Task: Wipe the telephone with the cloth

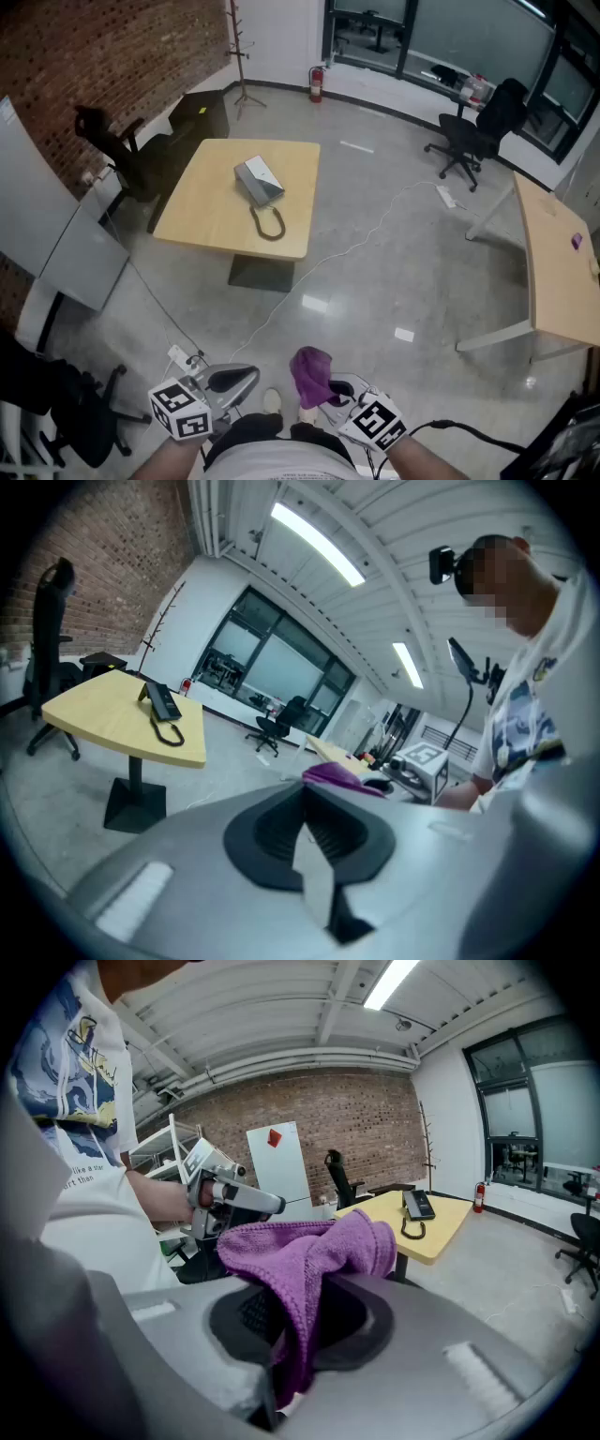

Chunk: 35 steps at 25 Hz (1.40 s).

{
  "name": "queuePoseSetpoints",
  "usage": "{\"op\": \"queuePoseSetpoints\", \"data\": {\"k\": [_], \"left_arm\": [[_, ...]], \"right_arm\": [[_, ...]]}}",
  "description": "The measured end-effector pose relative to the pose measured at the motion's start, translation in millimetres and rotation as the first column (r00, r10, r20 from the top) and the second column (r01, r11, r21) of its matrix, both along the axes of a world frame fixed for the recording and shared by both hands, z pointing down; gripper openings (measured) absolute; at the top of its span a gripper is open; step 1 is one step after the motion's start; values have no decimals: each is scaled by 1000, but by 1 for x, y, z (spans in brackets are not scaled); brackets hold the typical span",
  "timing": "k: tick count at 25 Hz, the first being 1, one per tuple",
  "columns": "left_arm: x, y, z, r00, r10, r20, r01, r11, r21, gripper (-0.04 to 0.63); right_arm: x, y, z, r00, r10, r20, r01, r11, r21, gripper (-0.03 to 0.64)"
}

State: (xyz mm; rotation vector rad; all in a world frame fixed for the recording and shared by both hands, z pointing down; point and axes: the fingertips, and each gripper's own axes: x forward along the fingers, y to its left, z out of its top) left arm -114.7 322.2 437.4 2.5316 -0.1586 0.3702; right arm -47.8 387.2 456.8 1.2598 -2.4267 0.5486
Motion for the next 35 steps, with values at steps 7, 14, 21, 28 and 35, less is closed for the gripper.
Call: {"op": "queuePoseSetpoints", "data": {"k": [7, 14, 21, 28, 35], "left_arm": [[-10, -20, 0, 999, 22, -28, -22, 1000, 16, 5], [-39, -50, -5, 997, 22, -73, -20, 999, 31, 5], [-66, -68, 6, 996, 25, -85, -26, 1000, -11, 5], [-61, -91, 18, 996, 25, -82, -29, 998, -54, 5], [-19, -139, 21, 997, 1, -72, -6, 998, -68, 5]], "right_arm": [[-7, -22, -6, 999, 20, -43, -20, 1000, 4, 43], [-40, -54, -15, 998, 25, -51, -24, 1000, 17, 43], [-62, -72, -14, 997, 40, -72, -41, 999, -7, 43], [-57, -92, -14, 996, 56, -72, -59, 998, -29, 43], [-19, -144, -8, 998, 29, -55, -30, 999, -26, 43]]}}
